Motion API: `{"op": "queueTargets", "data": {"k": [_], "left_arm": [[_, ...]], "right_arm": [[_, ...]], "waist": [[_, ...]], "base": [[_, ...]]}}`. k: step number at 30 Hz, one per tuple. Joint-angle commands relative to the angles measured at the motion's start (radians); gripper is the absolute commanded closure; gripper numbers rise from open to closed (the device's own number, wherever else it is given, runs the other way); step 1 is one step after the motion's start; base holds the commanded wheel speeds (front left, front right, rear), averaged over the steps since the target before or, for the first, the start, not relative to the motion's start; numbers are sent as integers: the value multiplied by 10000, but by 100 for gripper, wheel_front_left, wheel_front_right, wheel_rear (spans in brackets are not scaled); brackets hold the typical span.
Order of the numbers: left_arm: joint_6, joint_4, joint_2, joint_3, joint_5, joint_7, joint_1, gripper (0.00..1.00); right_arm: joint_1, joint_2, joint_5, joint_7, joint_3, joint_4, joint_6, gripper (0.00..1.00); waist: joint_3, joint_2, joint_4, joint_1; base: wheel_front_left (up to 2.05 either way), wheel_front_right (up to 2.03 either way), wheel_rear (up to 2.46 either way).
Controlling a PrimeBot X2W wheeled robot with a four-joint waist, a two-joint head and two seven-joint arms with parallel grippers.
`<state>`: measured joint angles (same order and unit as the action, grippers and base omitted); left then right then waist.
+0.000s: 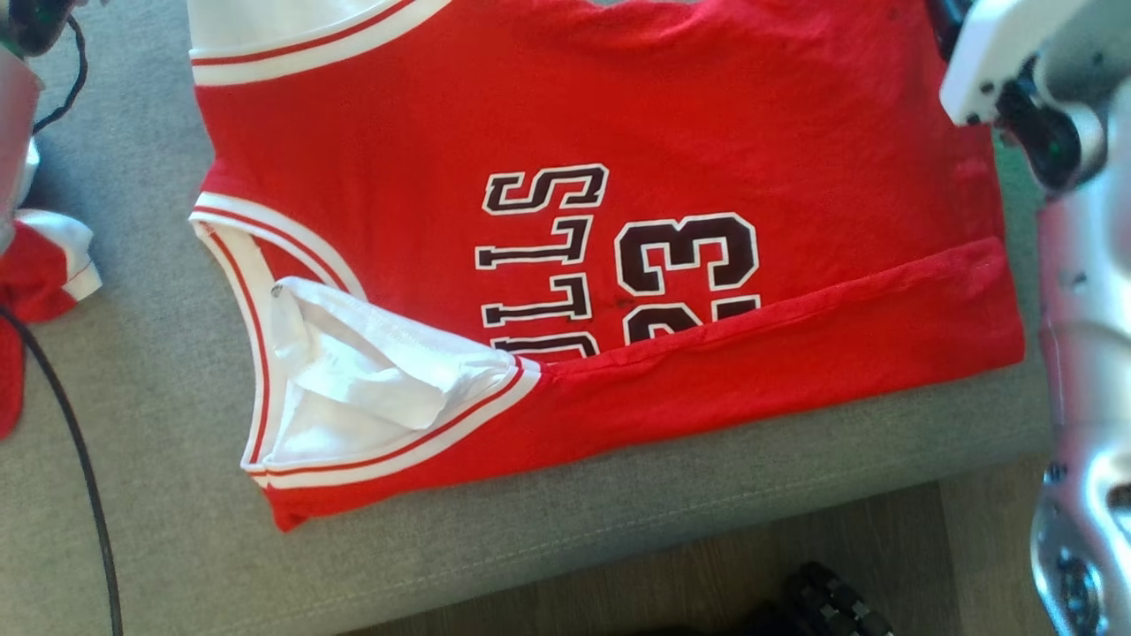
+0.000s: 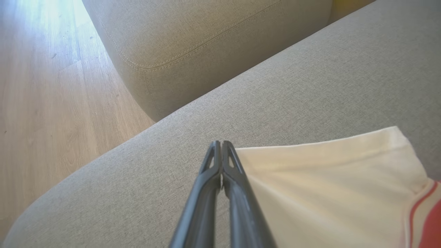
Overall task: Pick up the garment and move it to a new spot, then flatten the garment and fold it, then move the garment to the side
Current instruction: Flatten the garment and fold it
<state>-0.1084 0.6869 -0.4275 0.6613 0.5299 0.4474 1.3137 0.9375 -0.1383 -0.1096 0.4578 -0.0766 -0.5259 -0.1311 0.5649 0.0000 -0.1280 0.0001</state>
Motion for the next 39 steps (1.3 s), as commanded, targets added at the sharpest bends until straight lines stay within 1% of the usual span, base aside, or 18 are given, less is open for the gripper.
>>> {"op": "queueTargets", "data": {"k": [1,2,6,8,9,10,11,12,13,14,15,19,21,24,25,27,33,39], "left_arm": [[88,-335,-485,-348,71,-16,361,100],[88,-348,-491,-338,80,-8,356,100],[96,-375,-502,-300,103,2,294,100],[102,-391,-513,-280,124,1,241,100],[104,-402,-514,-282,144,2,233,100],[108,-407,-515,-283,161,-4,224,100],[114,-409,-511,-287,182,-16,217,100],[117,-413,-509,-292,202,-19,219,100],[117,-415,-507,-290,218,-18,222,100],[117,-418,-503,-282,227,-17,227,100],[115,-418,-494,-269,235,-15,230,100],[97,-404,-466,-190,248,-10,235,100],[81,-401,-477,-133,238,2,236,100],[62,-407,-490,-72,237,9,260,100],[59,-407,-490,-62,243,3,268,100],[54,-398,-488,-45,259,-19,273,100],[53,-478,-504,-64,209,-551,371,100],[192,-346,-455,-197,-5,-1749,677,100]], "right_arm": [[390,-70,-15,255,328,-42,4,2],[559,-119,-27,396,431,-290,4,5],[917,-300,45,716,724,-898,4,2],[1077,-337,-14,804,894,-1185,4,7],[1147,-354,-60,805,940,-1285,4,19],[1209,-369,-107,803,999,-1384,4,36],[1280,-383,-169,762,1090,-1455,4,42],[1357,-395,-247,692,1121,-1519,4,42],[1417,-409,-309,646,1167,-1595,4,49],[1470,-427,-358,607,1212,-1675,4,52],[1518,-442,-412,571,1249,-1759,4,54],[1739,-593,-441,378,1309,-2122,4,52],[1876,-616,-470,250,1268,-2309,4,54],[2097,-650,-490,116,1217,-2581,4,67],[2166,-664,-463,60,1218,-2657,4,75],[2287,-684,-421,-28,1213,-2811,4,100],[2661,-794,-330,-654,968,-3047,4,100],[3142,-761,-301,-1863,9,-3347,4,100]], "waist": [[3,0,62,-1],[-2,0,85,-1],[-41,0,125,-1],[-72,0,118,-1],[-70,0,118,-1],[-77,0,116,-1],[-85,0,113,-1],[-79,0,111,-1],[-75,0,113,-1],[-67,0,122,-1],[-60,0,139,-1],[-50,0,243,-1],[-41,0,303,-1],[4,0,398,-1],[15,0,420,-1],[31,0,459,-1],[94,0,516,-1],[94,0,564,-1]], "base": [[0,0,0],[0,0,0],[0,0,0],[0,0,0],[0,0,0],[0,0,0],[0,0,0],[0,0,0],[0,0,0],[0,0,0],[0,0,0],[0,0,0],[0,0,0],[0,0,0],[0,0,0],[0,0,0],[0,0,0],[0,0,0]]}}
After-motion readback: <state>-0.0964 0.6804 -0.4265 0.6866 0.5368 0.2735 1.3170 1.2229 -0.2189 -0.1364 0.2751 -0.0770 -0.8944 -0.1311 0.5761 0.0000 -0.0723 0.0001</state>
